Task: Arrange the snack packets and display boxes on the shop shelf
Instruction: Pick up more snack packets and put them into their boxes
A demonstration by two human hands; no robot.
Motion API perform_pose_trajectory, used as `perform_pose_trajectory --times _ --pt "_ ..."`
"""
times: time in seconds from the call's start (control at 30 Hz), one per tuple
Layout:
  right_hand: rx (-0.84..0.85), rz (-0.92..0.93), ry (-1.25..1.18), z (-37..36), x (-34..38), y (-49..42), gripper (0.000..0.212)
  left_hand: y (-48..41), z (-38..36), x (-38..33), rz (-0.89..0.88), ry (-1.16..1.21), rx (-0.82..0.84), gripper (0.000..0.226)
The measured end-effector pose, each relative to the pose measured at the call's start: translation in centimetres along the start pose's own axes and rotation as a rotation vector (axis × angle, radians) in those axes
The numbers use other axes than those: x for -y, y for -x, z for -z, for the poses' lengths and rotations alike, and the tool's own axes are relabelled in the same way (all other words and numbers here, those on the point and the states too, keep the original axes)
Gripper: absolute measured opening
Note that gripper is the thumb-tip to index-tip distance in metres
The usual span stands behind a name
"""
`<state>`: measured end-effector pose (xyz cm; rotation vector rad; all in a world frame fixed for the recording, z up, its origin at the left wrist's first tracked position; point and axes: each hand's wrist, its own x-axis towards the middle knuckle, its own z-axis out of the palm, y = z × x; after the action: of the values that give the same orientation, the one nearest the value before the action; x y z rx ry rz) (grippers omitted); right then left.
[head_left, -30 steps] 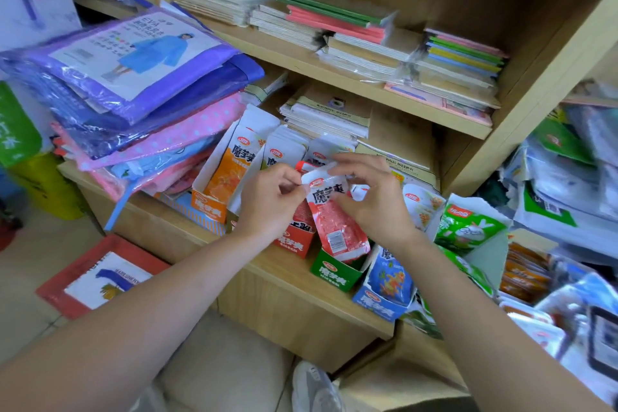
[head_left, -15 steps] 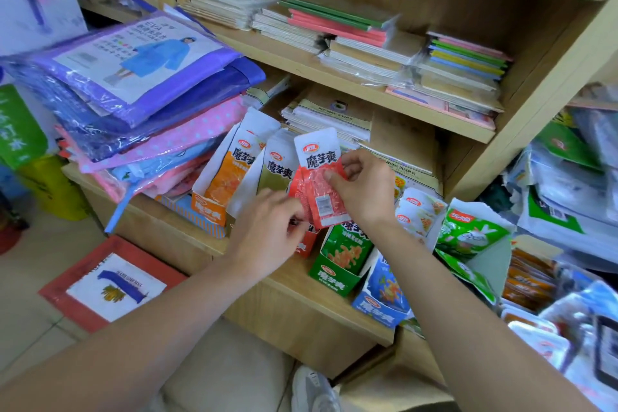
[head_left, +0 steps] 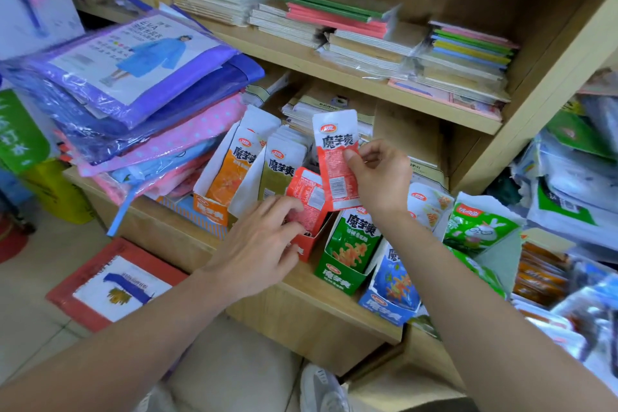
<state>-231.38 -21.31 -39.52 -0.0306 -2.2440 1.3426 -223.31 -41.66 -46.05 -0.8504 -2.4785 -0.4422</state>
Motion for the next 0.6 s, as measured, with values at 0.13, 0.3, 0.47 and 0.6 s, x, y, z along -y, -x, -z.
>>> perform_pose_trajectory --times 0.13,0.3,0.47,0.6 --pt "0.004 -0.078 -0.089 0.2 0.0 -0.4 0.023 -2.5 0.7 -0.6 0.138 0.039 -0.119 0.048" --pt "0.177 -0.089 -0.138 0.6 0.0 0.3 0.019 -3.7 1.2 0.6 0.041 -0.043 -0.083 0.055" --pt "0.113 -0.163 -0.297 1.3 0.3 0.5 0.014 -0.9 0.8 2.0 -0.226 -0.040 -0.300 0.023" --pt "0.109 -0.203 -0.425 0.6 1.0 1.4 0.015 -0.5 0.7 1.9 -0.175 0.004 -0.246 0.021"
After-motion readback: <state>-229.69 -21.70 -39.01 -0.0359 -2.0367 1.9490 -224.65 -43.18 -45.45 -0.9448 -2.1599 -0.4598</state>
